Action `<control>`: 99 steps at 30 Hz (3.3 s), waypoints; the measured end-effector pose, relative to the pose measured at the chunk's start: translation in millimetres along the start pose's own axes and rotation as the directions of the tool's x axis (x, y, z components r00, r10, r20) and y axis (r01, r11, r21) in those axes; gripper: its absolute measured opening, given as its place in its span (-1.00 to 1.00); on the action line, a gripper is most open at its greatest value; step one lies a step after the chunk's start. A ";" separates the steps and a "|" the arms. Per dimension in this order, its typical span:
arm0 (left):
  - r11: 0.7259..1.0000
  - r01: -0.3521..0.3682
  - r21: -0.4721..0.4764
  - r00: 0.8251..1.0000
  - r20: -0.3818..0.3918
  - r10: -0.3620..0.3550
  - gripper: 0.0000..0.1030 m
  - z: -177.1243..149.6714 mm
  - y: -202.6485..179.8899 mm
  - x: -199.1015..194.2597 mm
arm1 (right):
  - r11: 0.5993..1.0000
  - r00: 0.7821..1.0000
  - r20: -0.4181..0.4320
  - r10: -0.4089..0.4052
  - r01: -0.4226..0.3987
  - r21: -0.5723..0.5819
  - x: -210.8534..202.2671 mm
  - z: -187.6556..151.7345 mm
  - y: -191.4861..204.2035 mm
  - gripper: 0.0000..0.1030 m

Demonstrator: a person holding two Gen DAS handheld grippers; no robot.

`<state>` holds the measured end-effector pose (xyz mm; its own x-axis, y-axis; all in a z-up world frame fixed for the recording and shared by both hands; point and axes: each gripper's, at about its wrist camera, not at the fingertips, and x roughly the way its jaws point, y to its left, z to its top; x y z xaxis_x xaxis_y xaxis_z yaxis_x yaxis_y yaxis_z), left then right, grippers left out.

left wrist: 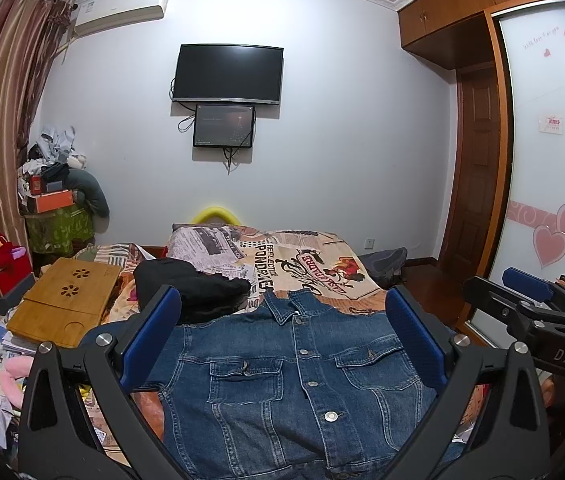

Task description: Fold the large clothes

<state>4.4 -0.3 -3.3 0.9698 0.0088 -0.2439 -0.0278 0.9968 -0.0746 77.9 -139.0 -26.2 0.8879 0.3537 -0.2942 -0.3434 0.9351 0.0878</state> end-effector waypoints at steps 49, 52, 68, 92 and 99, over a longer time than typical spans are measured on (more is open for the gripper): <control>1.000 0.006 -0.008 1.000 -0.008 -0.006 0.99 -3.2 3.3 2.2 | 1.000 1.000 -0.012 -0.002 0.002 0.001 1.4 1.1 -1.1 0.69; 1.000 0.008 -0.012 1.000 -0.009 -0.008 0.99 -3.3 3.9 3.1 | 1.000 1.000 -0.012 -0.001 0.001 0.001 2.2 1.2 -1.4 0.69; 0.994 -0.084 -0.063 0.996 -0.033 0.082 0.99 7.3 53.5 41.8 | 0.999 0.998 -0.056 -0.040 0.038 -0.034 37.7 5.0 -1.0 0.69; 0.750 -0.450 -0.484 0.815 -0.565 0.125 0.99 -135.0 351.9 180.3 | 0.991 0.951 -0.301 -0.066 0.028 -0.130 185.2 -4.0 -7.3 0.69; 0.566 -0.443 -0.695 0.815 -0.575 -0.068 0.79 -202.7 404.0 187.3 | 0.992 0.915 -0.399 -0.063 0.012 -0.129 222.5 -12.3 -11.5 0.69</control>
<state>125.7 388.0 -275.1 0.6530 -0.1061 -0.7499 -0.6140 0.5054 -0.6063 275.7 -71.3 -104.4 0.7114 0.2558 -0.6546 -0.3696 0.9284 -0.0390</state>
